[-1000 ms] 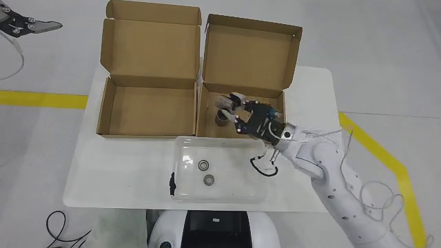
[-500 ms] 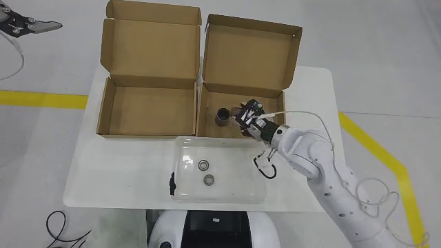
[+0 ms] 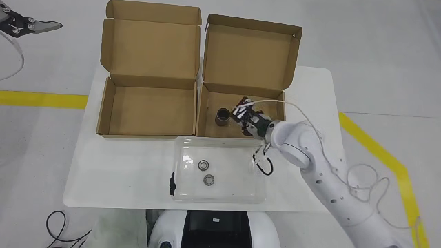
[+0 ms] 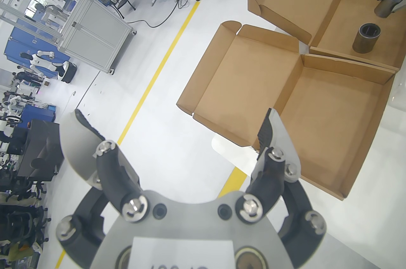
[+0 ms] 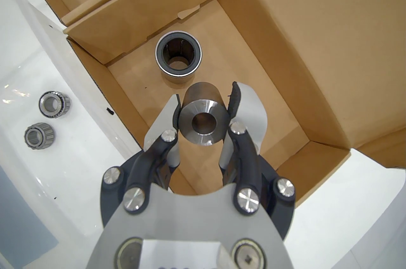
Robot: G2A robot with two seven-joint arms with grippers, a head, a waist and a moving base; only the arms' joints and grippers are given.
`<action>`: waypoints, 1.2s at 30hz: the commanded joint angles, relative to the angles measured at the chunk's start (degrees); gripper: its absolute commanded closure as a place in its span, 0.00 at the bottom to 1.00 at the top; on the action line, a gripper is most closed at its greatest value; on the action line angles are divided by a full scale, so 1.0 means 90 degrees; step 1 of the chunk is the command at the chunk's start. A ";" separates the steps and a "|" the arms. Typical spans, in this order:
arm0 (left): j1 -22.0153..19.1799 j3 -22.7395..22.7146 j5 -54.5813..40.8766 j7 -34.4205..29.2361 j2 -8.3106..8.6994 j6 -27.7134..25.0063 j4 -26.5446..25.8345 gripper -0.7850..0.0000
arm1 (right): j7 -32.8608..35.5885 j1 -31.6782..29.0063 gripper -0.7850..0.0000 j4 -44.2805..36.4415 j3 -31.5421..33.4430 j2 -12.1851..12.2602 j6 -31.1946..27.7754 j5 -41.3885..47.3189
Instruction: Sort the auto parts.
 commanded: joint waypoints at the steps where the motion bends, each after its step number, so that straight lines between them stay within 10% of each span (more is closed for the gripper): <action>1: 0.0000 0.0000 0.0000 0.0000 0.0000 0.0000 0.0000 0.00 | 0.0065 0.0106 1.00 0.0144 -0.0065 -0.0029 0.0019 0.0035; 30: 0.0000 0.0000 0.0000 0.0000 0.0000 0.0000 0.0000 0.00 | 0.0743 0.1413 0.95 0.1985 -0.1019 -0.0559 0.0235 0.0508; 34: 0.0000 0.0000 0.0000 0.0000 0.0000 0.0000 0.0000 0.00 | 0.0735 0.1489 0.79 0.2118 -0.1096 -0.0614 0.0275 0.0472; 36: 0.0000 0.0000 0.0000 0.0000 0.0000 0.0000 0.0000 0.00 | 0.0702 0.1512 0.51 0.2162 -0.1103 -0.0632 0.0277 0.0466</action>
